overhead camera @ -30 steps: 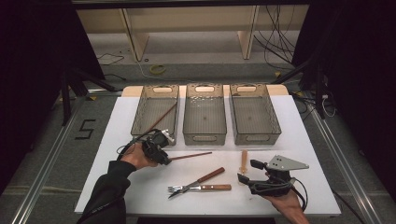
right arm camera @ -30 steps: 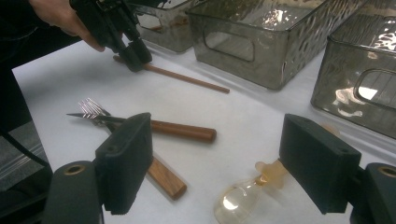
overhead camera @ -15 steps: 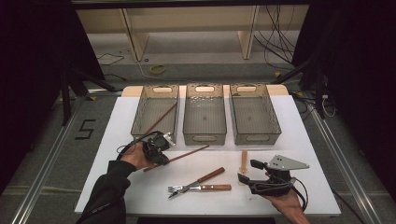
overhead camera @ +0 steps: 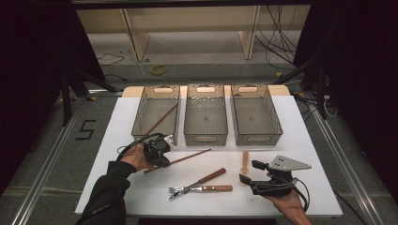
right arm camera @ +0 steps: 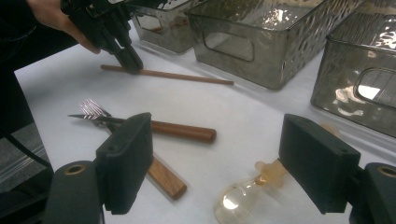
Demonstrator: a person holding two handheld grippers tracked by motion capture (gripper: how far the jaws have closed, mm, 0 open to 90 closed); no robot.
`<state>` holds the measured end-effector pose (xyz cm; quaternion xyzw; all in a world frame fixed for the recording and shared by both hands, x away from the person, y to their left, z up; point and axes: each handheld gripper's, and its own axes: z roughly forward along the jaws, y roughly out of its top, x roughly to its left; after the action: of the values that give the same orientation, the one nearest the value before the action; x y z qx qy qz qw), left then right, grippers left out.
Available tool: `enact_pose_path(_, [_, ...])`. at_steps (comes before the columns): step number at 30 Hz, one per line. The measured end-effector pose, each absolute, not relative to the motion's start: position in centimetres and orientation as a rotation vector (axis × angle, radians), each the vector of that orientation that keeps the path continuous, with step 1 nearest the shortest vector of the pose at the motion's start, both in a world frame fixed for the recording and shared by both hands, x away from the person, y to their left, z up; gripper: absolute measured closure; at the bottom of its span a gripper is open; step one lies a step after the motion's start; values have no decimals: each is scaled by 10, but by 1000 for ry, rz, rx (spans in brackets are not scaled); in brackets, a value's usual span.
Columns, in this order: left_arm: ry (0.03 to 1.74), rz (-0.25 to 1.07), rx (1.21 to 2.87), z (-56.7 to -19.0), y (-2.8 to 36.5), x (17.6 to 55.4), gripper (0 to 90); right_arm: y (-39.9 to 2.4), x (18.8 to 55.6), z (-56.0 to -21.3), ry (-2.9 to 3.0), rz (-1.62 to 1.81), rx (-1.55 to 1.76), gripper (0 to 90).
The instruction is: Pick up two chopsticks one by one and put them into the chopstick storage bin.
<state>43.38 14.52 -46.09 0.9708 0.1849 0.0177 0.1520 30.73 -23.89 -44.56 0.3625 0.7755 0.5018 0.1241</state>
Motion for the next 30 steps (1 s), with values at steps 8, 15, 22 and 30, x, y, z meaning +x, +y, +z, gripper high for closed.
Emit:
enact_pose_path(8, [506,60,2766,-450,145,430,836,-239,307,-446,2261,1464,1065,269])
enact_pose_path(15, [482,58,2746,-441,145,427,836,-239,307,-446,2261,1463,1064,269])
enact_pose_path(22, [453,74,2667,-422,143,422,836,-239,307,-445,2255,1466,1066,268])
enact_pose_path(30, [502,78,2550,-410,146,421,836,-239,307,-446,2257,1464,1066,268])
